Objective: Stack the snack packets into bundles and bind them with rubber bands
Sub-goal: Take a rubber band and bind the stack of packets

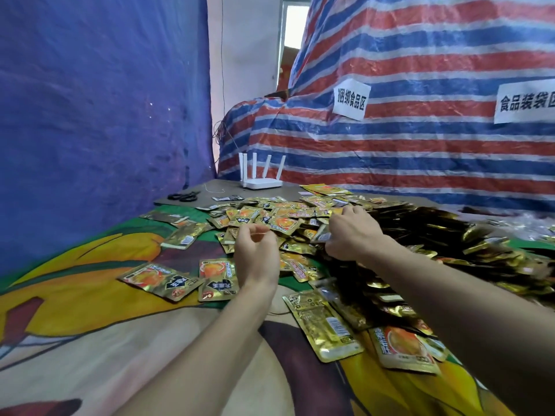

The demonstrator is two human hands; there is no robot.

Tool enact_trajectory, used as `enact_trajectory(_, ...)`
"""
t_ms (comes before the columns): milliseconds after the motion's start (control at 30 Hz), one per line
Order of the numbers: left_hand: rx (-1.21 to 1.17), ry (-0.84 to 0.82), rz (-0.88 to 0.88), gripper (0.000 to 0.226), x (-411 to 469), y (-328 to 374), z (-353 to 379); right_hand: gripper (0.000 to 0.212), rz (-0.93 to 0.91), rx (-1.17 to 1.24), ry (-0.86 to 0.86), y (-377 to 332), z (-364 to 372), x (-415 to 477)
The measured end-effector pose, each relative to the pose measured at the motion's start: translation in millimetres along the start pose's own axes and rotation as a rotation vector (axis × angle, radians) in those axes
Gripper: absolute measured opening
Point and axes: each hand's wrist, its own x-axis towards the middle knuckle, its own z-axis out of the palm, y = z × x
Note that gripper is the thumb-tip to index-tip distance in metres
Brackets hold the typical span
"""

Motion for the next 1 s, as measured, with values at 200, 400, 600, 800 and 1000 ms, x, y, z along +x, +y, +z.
enact_trajectory(200,0.436,-0.147,0.184,0.012,-3,0,-3,0.024,-0.053,0.276,0.11,-24,-18,-21)
enact_trajectory(400,0.968,-0.253,0.214,0.041,28,43,-34,0.037,-0.069,0.408,-0.282,-25,-24,-40)
enact_trajectory(600,1.339,-0.354,-0.19,0.068,66,70,-81,0.054,-0.078,0.341,-0.342,-38,-4,-31)
enact_trajectory(800,1.294,-0.559,-0.421,0.076,80,35,-72,0.099,-0.061,0.546,-0.234,-81,29,9)
enact_trajectory(1000,1.291,-0.293,-0.237,0.087,102,1,-46,0.11,-0.078,0.354,-0.445,-107,51,44)
